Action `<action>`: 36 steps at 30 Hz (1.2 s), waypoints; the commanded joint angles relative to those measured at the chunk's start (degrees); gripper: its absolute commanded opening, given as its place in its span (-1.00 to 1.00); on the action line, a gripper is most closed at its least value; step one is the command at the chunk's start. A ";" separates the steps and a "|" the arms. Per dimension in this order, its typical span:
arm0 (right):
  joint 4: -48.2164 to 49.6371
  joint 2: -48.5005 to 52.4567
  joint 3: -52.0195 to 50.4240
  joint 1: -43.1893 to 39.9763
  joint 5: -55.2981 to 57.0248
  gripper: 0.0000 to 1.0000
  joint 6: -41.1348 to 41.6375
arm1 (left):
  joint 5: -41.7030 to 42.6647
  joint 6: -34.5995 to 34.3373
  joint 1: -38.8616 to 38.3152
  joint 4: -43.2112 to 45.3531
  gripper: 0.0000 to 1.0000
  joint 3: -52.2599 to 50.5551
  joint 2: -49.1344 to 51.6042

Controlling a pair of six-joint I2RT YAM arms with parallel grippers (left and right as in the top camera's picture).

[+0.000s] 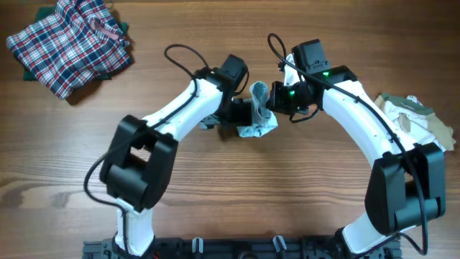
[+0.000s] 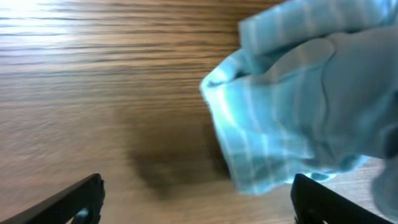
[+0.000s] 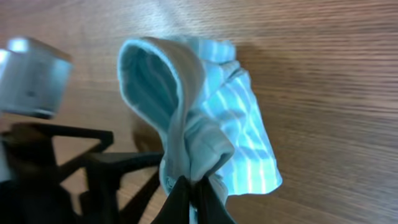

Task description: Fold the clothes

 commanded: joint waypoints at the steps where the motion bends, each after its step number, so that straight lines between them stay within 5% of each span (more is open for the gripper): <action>1: -0.85 -0.98 1.33 0.00 -4.66 -0.92 -2.23 | -1.99 0.24 1.84 -1.46 0.97 0.09 -3.21; 28: 1.73 -0.52 1.31 9.90 -0.04 -0.91 10.38 | -2.80 -1.27 7.61 -2.21 0.99 0.09 -3.21; 36: -0.52 -0.52 1.31 8.57 6.86 -0.91 10.23 | -10.14 -4.13 11.89 -6.34 0.99 0.09 -3.21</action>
